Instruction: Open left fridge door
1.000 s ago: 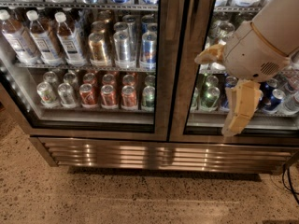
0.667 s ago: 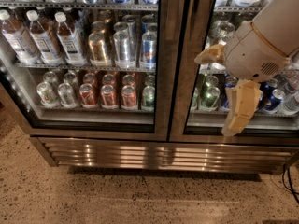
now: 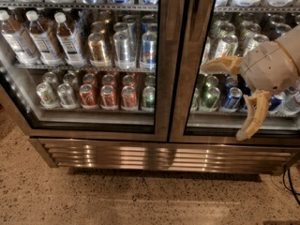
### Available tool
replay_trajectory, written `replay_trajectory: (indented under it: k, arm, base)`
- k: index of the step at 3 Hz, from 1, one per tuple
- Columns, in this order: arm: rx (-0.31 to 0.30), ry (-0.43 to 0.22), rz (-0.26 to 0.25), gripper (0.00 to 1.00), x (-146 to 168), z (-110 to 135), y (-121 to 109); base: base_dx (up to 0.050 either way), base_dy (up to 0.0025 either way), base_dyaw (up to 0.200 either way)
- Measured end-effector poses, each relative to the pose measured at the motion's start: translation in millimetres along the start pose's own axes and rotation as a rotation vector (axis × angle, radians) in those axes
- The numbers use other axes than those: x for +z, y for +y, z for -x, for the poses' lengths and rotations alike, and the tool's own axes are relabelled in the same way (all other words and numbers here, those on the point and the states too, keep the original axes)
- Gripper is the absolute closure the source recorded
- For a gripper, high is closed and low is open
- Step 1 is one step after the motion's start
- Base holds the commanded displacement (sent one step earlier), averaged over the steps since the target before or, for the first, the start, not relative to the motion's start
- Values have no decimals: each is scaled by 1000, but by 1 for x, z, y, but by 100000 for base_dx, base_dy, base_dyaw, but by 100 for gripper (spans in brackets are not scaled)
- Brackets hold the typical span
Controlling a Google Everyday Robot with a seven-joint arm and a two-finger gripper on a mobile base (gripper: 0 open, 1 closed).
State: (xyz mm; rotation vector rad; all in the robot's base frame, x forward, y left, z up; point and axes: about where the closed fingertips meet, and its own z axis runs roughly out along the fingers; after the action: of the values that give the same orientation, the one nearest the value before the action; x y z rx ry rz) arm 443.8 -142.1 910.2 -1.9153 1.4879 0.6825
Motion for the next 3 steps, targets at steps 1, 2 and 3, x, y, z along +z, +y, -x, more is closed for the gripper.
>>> replay_trajectory:
  k: [1, 2, 3]
  arm:
    - [-33, -227, 26, 0, -2, -3, -2]
    - [-27, -261, 16, 0, 1, -1, -9]
    - [-27, -262, 16, 0, 1, -1, -9]
  base:
    - [0, 0, 0]
    - [0, 0, 0]
    - [0, 0, 0]
